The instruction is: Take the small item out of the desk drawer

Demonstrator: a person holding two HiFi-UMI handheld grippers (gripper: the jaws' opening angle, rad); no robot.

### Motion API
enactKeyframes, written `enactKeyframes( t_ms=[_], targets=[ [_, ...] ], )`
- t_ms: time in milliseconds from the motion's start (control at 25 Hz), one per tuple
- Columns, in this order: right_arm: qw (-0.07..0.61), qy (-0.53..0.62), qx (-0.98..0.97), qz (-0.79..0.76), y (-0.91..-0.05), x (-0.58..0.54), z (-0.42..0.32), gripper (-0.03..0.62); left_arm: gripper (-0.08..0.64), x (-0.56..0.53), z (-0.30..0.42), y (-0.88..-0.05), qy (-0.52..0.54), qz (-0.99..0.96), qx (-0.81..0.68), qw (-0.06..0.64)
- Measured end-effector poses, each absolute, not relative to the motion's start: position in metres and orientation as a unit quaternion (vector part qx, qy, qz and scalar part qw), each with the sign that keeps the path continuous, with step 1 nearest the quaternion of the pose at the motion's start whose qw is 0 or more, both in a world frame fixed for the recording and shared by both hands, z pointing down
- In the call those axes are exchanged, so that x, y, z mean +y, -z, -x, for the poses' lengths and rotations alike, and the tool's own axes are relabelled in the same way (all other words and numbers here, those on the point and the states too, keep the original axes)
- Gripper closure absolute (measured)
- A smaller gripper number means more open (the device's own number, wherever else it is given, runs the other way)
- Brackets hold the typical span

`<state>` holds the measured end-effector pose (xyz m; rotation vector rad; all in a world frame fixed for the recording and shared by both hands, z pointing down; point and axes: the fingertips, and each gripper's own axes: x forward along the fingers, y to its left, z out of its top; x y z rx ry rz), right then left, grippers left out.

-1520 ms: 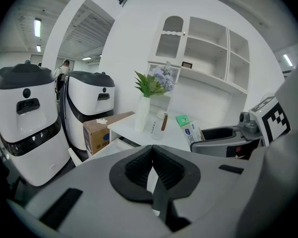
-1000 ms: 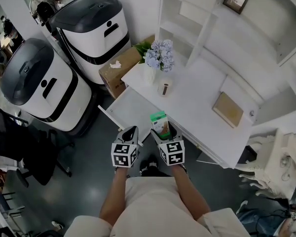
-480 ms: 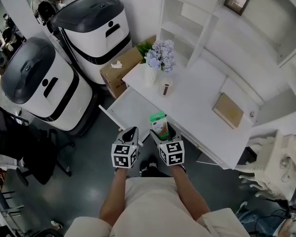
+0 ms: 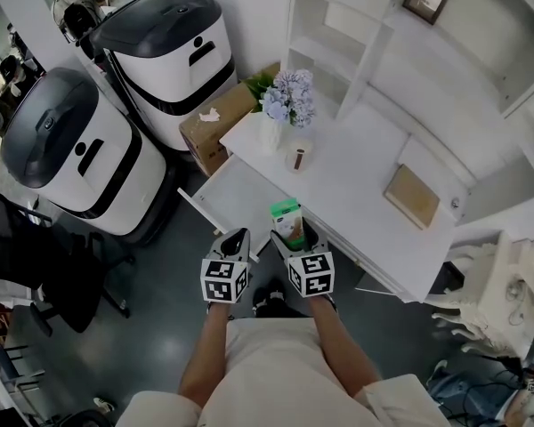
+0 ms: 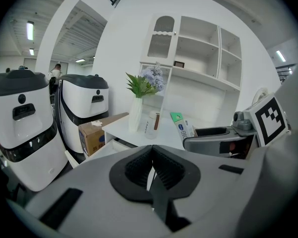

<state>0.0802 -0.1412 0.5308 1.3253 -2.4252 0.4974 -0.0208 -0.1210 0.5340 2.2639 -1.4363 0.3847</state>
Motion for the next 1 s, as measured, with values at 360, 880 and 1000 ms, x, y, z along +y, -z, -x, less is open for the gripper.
enactKeyframes(
  t_ms=[360,880,1000],
  targets=[
    [0.161,-0.176,-0.853,-0.465,-0.5305,-0.1401,-0.0752,0.230,0.543,-0.1159,0.0227,-0.5369,-0.142,-0.818,-0.515,0.216],
    [0.165,-0.179,-0.852,-0.463,-0.5320,-0.1370,-0.0714,0.230,0.543,-0.1110,0.0276,-0.5374,-0.140,-0.816,-0.517,0.218],
    [0.165,-0.181,-0.852,-0.463,-0.5319,-0.1375,-0.0710,0.230,0.543,-0.1107,0.0286,-0.5376,-0.141,-0.816,-0.517,0.218]
  ],
)
